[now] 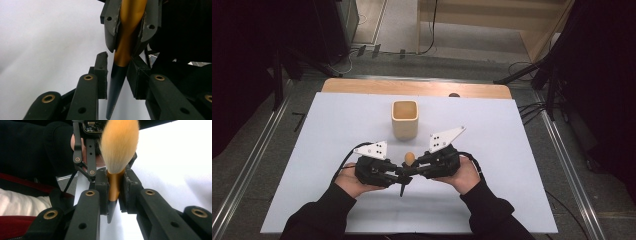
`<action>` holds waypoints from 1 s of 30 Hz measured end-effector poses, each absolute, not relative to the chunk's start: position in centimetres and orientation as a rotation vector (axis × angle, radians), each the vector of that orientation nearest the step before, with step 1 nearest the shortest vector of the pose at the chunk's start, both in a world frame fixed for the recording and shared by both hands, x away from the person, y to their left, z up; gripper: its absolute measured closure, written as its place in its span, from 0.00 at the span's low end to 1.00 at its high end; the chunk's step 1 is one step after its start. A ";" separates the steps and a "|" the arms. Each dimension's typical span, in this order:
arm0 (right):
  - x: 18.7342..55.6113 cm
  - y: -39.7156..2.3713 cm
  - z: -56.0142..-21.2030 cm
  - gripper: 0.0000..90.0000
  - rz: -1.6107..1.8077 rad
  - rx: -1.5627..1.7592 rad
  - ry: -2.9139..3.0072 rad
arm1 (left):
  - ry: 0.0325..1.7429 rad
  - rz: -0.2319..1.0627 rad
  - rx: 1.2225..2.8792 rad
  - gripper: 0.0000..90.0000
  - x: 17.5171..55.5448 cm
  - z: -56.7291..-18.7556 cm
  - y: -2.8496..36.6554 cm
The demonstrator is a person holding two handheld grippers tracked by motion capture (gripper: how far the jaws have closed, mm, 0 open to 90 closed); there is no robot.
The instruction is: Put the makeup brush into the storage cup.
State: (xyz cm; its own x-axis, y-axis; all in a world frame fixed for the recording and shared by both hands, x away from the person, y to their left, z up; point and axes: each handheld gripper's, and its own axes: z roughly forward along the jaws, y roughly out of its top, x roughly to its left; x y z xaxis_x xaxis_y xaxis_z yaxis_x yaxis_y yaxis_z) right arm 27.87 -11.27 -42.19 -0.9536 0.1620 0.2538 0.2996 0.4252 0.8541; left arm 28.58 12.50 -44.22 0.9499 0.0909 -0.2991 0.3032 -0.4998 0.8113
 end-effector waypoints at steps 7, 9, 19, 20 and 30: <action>27.9 -11.2 -42.3 0.87 -1.573 -0.417 -2.530 | 0.277 -0.259 2.085 0.84 28.5 -44.1 12.5; 28.0 -11.3 -42.3 0.87 -1.575 -0.417 -2.526 | 0.273 -0.254 2.085 0.84 28.5 -44.1 12.5; 28.0 -11.3 -42.3 0.86 -1.570 -0.432 -2.514 | 0.238 -0.214 2.095 0.87 28.3 -44.1 12.4; 28.0 -11.3 -42.4 0.86 -1.572 -0.433 -2.514 | 0.238 -0.212 2.097 0.87 28.3 -44.1 12.4; 28.0 -11.4 -42.3 0.85 -1.584 -0.438 -2.508 | 0.236 -0.208 2.089 0.88 28.3 -44.0 12.4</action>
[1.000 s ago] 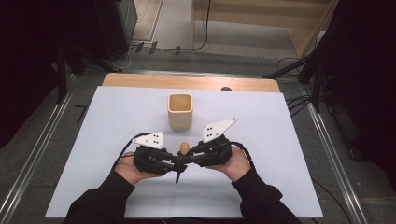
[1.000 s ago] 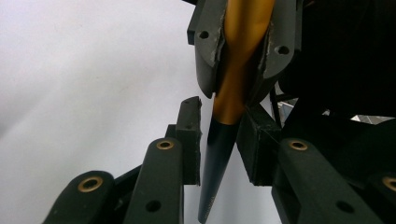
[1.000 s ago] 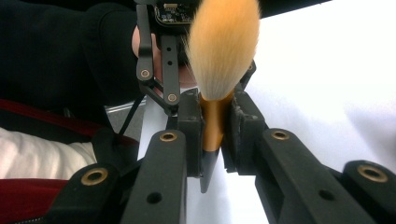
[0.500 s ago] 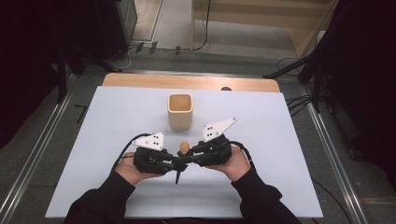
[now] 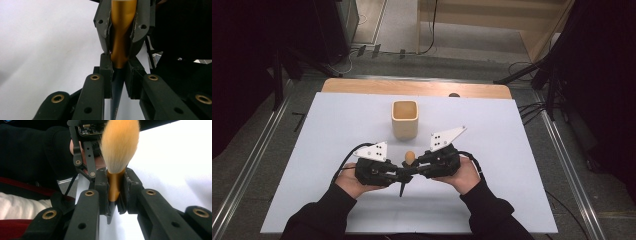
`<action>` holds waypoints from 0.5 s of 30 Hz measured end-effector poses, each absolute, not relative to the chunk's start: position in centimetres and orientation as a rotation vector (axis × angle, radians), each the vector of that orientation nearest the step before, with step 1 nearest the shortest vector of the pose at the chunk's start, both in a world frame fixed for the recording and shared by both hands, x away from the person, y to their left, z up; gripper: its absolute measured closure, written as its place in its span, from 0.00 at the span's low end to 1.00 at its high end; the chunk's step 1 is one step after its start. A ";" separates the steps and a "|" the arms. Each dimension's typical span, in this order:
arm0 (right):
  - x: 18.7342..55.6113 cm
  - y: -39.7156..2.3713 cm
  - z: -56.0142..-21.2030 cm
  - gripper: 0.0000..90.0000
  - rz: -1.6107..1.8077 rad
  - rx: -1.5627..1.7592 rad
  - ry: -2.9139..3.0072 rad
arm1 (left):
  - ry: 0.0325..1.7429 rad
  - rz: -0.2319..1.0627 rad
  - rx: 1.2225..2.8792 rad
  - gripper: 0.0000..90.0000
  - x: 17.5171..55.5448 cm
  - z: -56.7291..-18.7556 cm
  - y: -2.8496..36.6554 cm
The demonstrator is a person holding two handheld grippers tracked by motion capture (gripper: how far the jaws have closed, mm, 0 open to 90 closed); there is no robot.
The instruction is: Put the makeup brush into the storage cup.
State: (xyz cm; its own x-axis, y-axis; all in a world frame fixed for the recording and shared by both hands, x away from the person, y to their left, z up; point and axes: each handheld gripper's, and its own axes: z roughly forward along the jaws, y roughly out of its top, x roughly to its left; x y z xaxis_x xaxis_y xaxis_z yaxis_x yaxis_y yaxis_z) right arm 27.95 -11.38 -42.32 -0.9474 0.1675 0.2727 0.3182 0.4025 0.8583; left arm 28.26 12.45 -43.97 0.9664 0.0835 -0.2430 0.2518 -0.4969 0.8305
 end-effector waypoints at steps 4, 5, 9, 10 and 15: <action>28.0 -11.4 -42.3 0.83 -1.605 -0.432 -2.511 | 0.237 -0.205 2.091 0.88 28.2 -44.0 12.4; 27.9 -11.4 -42.3 0.83 -1.604 -0.429 -2.515 | 0.236 -0.204 2.090 0.88 28.2 -44.0 12.4; 27.8 -11.4 -42.3 0.75 -1.623 -0.422 -2.524 | 0.244 -0.201 2.082 0.88 28.2 -43.9 12.5; 27.8 -11.5 -42.3 0.75 -1.624 -0.421 -2.526 | 0.247 -0.197 2.082 0.88 28.2 -43.9 12.5; 27.8 -11.6 -42.3 0.69 -1.641 -0.416 -2.537 | 0.245 -0.198 2.080 0.88 28.3 -43.9 12.6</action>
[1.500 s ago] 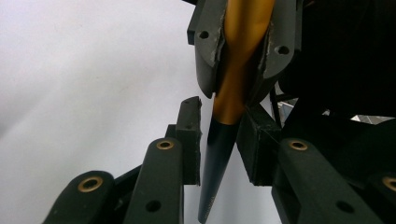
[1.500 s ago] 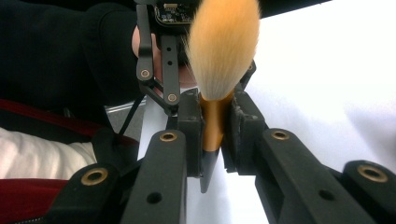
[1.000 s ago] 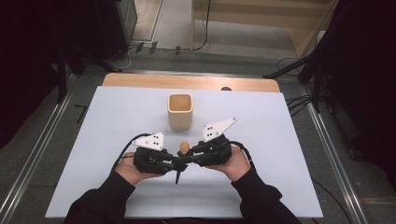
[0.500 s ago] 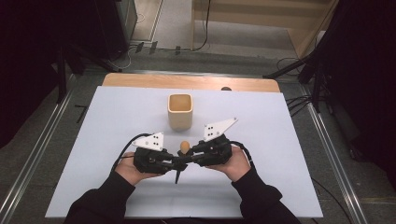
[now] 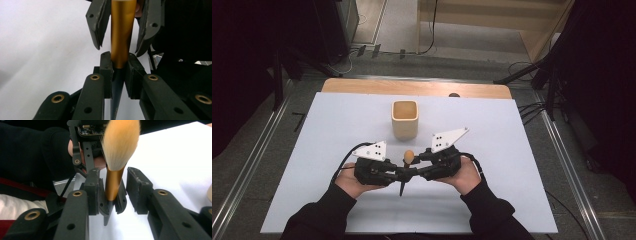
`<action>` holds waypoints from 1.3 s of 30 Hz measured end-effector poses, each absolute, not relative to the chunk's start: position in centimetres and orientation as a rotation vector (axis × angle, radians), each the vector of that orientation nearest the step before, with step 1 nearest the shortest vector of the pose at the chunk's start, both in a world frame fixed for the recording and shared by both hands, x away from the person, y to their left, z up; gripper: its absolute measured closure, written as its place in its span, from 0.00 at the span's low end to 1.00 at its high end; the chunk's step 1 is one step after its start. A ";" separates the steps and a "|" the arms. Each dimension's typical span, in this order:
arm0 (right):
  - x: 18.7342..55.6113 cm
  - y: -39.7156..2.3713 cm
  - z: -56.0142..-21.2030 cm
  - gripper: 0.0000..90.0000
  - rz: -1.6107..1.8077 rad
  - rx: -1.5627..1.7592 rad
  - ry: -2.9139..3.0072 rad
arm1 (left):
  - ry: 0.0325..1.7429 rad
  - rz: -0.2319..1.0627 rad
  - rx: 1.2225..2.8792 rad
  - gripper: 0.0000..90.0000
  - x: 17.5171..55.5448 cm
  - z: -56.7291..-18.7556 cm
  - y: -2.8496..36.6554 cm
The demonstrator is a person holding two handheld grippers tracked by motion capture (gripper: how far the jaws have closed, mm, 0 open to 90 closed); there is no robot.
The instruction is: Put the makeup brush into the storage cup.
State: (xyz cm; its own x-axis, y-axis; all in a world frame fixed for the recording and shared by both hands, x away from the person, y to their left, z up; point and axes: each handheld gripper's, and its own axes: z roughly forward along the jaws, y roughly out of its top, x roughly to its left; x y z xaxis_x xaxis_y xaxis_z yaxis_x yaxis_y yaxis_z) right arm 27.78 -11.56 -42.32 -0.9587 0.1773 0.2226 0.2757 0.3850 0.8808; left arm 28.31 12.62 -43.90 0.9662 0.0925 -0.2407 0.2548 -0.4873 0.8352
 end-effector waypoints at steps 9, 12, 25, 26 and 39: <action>27.8 -12.1 -42.2 0.46 -1.675 -0.437 -2.544 | 0.255 -0.178 2.072 0.88 28.5 -43.7 13.0; 27.9 -12.1 -42.3 0.42 -1.667 -0.456 -2.549 | 0.259 -0.175 2.069 0.88 28.5 -43.7 13.1; 28.3 -13.0 -42.5 0.34 -1.721 -0.451 -2.547 | 0.296 -0.138 2.040 0.88 29.2 -43.4 14.0; 28.3 -13.1 -42.6 0.34 -1.733 -0.452 -2.548 | 0.298 -0.136 2.036 0.88 29.2 -43.4 14.1; 27.9 -14.3 -43.3 0.32 -1.744 -0.554 -2.594 | 0.340 -0.094 2.007 0.88 29.1 -42.7 15.8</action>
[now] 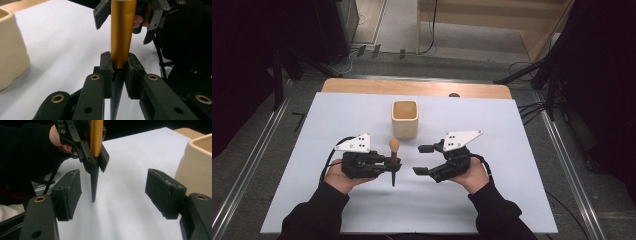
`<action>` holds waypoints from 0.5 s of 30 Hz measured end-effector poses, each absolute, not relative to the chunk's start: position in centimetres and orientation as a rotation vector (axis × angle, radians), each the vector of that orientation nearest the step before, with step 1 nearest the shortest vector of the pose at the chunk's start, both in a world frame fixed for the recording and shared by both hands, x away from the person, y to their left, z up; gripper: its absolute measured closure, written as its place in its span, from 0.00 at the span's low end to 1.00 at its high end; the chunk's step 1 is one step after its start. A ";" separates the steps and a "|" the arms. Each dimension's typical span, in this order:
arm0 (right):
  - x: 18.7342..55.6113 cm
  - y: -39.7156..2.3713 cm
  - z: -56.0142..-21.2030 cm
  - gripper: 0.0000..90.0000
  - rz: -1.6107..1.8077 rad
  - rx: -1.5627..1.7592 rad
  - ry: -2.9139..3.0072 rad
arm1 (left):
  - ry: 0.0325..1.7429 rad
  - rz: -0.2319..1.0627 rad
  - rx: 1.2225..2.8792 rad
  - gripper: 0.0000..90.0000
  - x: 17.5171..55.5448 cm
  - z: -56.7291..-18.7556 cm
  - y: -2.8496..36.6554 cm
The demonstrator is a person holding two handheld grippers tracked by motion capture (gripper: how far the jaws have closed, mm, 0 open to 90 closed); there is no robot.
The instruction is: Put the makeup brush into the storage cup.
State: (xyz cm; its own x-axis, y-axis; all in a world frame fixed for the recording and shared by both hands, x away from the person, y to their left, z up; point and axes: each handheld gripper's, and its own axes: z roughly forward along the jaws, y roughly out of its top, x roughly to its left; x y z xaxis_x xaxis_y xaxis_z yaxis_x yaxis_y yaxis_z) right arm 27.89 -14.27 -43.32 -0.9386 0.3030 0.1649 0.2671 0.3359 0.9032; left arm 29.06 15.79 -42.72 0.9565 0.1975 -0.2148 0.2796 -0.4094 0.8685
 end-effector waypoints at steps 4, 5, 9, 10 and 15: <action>27.3 -15.0 -43.5 0.27 1.750 0.529 2.477 | 0.350 -0.077 1.999 0.88 29.0 -42.5 16.2; 27.2 -15.1 -43.5 0.27 1.752 0.531 2.466 | 0.351 -0.076 1.997 0.88 29.0 -42.4 16.2; 26.9 -15.5 -43.9 0.25 1.733 0.553 2.445 | 0.353 -0.055 1.996 0.88 29.2 -42.3 16.4; 26.9 -15.6 -44.0 0.25 1.731 0.562 2.427 | 0.355 -0.053 1.992 0.88 29.2 -42.2 16.4; 26.6 -16.5 -44.4 0.25 1.723 0.603 2.405 | 0.365 -0.054 1.997 0.88 29.2 -42.2 16.4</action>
